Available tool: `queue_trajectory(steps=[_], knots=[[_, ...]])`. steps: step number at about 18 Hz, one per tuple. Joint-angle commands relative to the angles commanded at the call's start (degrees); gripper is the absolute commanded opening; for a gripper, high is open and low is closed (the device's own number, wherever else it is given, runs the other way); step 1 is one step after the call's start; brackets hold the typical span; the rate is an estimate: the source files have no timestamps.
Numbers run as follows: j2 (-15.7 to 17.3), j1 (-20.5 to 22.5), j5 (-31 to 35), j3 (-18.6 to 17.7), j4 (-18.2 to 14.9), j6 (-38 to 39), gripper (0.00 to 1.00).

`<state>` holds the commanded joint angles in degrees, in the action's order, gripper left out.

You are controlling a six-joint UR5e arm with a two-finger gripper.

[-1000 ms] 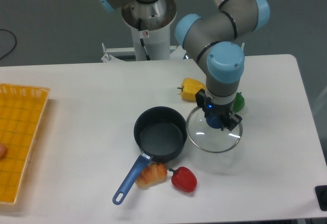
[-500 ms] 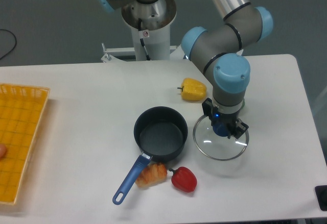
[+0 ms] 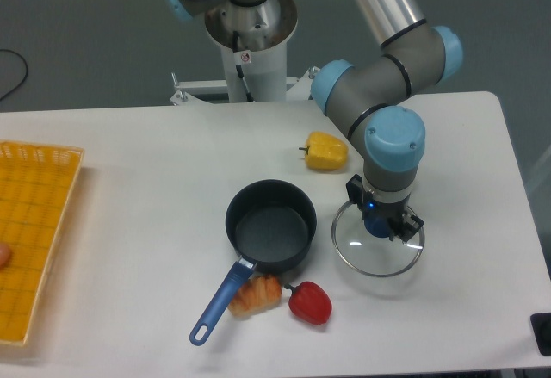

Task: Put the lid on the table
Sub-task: 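Lower the glass lid onto the table beside the saucepan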

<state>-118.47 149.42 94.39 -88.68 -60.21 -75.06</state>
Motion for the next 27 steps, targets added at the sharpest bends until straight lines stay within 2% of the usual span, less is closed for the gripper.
queue_trajectory(steps=[14,19,27], knots=[[-1.67,-0.35,0.00,-0.35,2.55,0.18,0.40],[-2.55,-0.97,2.28,-0.35,2.81,0.26,0.40],[-3.43,-1.32,2.46,-0.35,3.43,0.53,0.40]])
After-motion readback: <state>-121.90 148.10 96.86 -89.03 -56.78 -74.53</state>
